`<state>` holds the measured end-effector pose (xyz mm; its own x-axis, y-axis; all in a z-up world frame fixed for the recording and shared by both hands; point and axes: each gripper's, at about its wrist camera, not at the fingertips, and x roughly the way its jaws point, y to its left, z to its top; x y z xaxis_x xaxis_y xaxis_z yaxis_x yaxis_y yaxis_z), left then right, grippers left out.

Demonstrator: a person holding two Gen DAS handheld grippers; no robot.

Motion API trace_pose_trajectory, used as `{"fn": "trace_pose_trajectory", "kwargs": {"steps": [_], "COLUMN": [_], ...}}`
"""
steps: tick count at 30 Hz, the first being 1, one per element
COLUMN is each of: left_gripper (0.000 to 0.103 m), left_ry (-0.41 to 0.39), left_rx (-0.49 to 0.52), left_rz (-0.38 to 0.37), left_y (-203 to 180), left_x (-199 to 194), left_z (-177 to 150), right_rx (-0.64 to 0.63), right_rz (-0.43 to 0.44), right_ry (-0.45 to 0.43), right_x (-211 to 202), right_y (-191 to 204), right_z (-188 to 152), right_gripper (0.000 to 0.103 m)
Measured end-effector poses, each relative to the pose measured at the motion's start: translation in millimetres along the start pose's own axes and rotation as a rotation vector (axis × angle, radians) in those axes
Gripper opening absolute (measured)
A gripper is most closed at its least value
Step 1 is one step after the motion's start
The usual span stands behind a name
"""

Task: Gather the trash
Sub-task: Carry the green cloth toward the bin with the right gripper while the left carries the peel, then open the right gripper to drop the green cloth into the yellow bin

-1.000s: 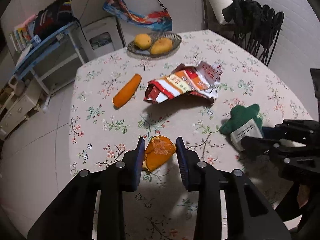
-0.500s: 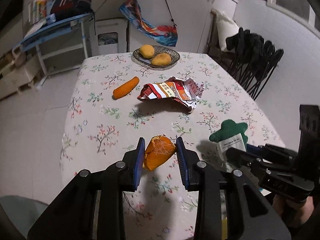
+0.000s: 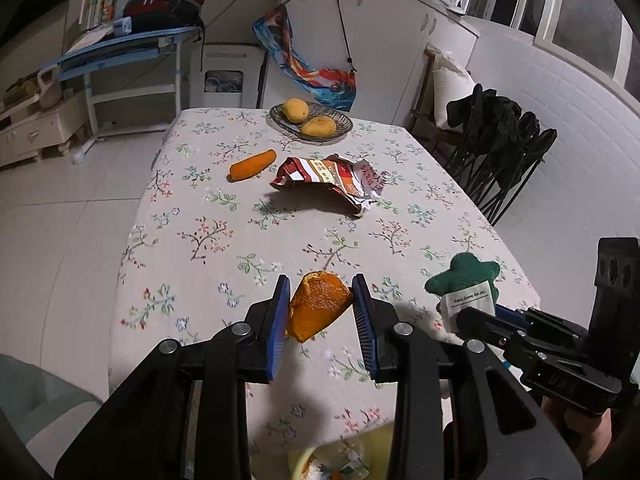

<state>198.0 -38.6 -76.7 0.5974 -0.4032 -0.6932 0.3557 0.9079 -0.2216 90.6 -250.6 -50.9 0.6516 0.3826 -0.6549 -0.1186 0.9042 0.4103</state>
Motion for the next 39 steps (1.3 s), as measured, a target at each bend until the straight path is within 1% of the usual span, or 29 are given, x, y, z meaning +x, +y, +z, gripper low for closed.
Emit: {"fn": "trace_pose_trajectory", "kwargs": {"steps": [5,14,20,31,34,39], "left_gripper": [0.030,0.030,0.030,0.030,0.030,0.030], "left_ry": [0.002,-0.006,-0.011,-0.024,-0.027,-0.034], "left_rx": [-0.007,-0.018,-0.022,-0.016,-0.012,-0.013], "left_rz": [-0.005,-0.019,-0.025,-0.032,-0.035,-0.038], "left_y": [-4,-10,-11,-16,-17,-18], "left_x": [-10,-31,-40,-52,-56,-62], "left_z": [-15,-41,-51,-60,-64,-67], "right_rx": [-0.015,-0.005,-0.012,-0.043,-0.050,-0.067], "right_rz": [-0.003,-0.004,-0.002,-0.007,-0.013,-0.027], "right_ry": [0.001,0.010,0.039,0.140,0.204,0.268], "right_x": [-11,-31,-38,-33,-24,-17], "right_y": [6,7,13,25,28,34], "right_z": [-14,-36,-54,-82,-92,-106], "right_gripper": [0.026,0.027,0.027,0.027,0.027,0.027]}}
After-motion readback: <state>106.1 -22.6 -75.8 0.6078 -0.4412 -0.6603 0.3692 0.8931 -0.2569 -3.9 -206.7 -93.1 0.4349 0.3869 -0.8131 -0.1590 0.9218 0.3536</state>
